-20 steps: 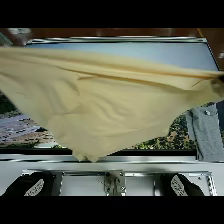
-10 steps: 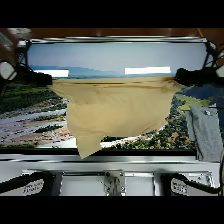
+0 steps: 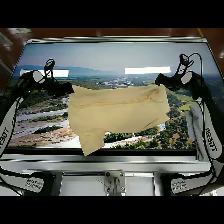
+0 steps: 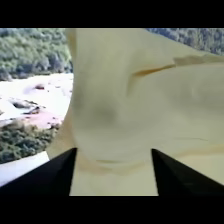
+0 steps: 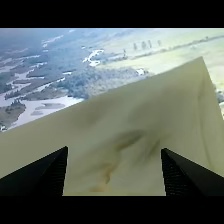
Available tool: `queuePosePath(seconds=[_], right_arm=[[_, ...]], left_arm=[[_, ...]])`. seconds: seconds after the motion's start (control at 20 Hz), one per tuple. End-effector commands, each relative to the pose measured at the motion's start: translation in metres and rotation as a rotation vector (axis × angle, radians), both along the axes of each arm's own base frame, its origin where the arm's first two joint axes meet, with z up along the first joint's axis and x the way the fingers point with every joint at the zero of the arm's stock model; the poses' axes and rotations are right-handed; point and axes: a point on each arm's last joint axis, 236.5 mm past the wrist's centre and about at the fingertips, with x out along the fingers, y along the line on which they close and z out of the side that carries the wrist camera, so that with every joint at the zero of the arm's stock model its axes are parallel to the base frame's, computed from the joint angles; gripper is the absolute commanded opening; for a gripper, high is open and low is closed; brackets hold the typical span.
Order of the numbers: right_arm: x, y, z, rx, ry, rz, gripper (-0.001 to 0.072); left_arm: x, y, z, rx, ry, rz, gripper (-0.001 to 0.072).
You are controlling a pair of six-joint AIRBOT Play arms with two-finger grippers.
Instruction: Fold the shirts.
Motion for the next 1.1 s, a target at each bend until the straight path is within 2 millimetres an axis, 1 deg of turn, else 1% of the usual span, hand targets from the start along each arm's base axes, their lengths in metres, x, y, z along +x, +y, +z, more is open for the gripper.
queuePosePath(seconds=[0.0, 0.05, 0.1, 0.15, 0.2, 0.25, 0.3, 0.35, 0.4, 0.45, 0.5, 0.55, 0.65, 0.7, 0.75, 0.85, 0.95, 1.0, 1.05], right_arm=[[-0.018, -0.029, 0.024, -0.086, 0.038, 0.051, 0.0689], [-0.03, -0.054, 0.037, -0.13, 0.057, 0.034, 0.0688], [-0.047, -0.085, 0.047, -0.176, 0.097, 0.005, 0.0688], [-0.07, -0.114, 0.05, -0.206, 0.158, -0.028, 0.0689], [-0.1, -0.14, 0.047, -0.209, 0.254, -0.064, 0.0689], [-0.128, -0.157, 0.04, -0.181, 0.349, -0.096, 0.0688], [-0.153, -0.166, 0.029, -0.126, 0.433, -0.124, 0.0688], [-0.171, -0.167, 0.018, -0.062, 0.486, -0.136, 0.0689], [-0.184, -0.159, 0.005, 0.016, 0.52, -0.131, 0.0689], [-0.19, -0.144, -0.007, 0.106, 0.532, -0.118, 0.0688], [-0.193, -0.127, -0.014, 0.189, 0.528, -0.092, 0.0689], [-0.192, -0.109, -0.02, 0.267, 0.517, -0.071, 0.0689], [-0.195, -0.088, -0.035, 0.343, 0.52, -0.071, 0.0689], [-0.198, -0.084, -0.043, 0.347, 0.528, -0.078, 0.0688], [-0.201, -0.083, -0.05, 0.348, 0.534, -0.086, 0.0688], [-0.202, -0.082, -0.055, 0.353, 0.534, -0.096, 0.0689], [-0.202, -0.082, -0.055, 0.35, 0.534, -0.096, 0.0689], [-0.202, -0.082, -0.055, 0.35, 0.534, -0.095, 0.0688], [-0.202, -0.082, -0.055, 0.352, 0.537, -0.101, 0.0689]], left_arm=[[-0.034, 0.011, 0.0, -0.051, 0.181, -0.04, 0.0648], [-0.049, 0.021, 0.005, -0.045, 0.224, -0.087, 0.0648], [-0.067, 0.031, 0.01, -0.044, 0.273, -0.123, 0.0656], [-0.084, 0.039, 0.014, -0.051, 0.317, -0.139, 0.0674], [-0.101, 0.045, 0.014, -0.057, 0.348, -0.151, 0.0674], [-0.115, 0.047, 0.011, -0.068, 0.364, -0.144, 0.0675], [-0.132, 0.044, 0.002, -0.094, 0.382, -0.124, 0.0675], [-0.15, 0.037, -0.012, -0.129, 0.406, -0.102, 0.0676], [-0.168, 0.028, -0.028, -0.166, 0.433, -0.08, 0.0676], [-0.184, 0.018, -0.044, -0.209, 0.449, -0.065, 0.0676], [-0.194, 0.008, -0.055, -0.256, 0.455, -0.041, 0.0676], [-0.197, -0.004, -0.061, -0.314, 0.447, -0.023, 0.0676], [-0.196, -0.02, -0.069, -0.392, 0.424, 0.018, 0.0676], [-0.198, -0.024, -0.073, -0.394, 0.42, 0.022, 0.0676], [-0.201, -0.028, -0.078, -0.384, 0.422, 0.017, 0.0676], [-0.204, -0.034, -0.08, -0.372, 0.421, 0.0, 0.0675], [-0.194, -0.038, -0.081, -0.371, 0.387, 0.016, 0.0662], [-0.187, -0.038, -0.081, -0.37, 0.365, 0.041, 0.0626], [-0.182, -0.037, -0.082, -0.365, 0.349, 0.064, 0.0525]])
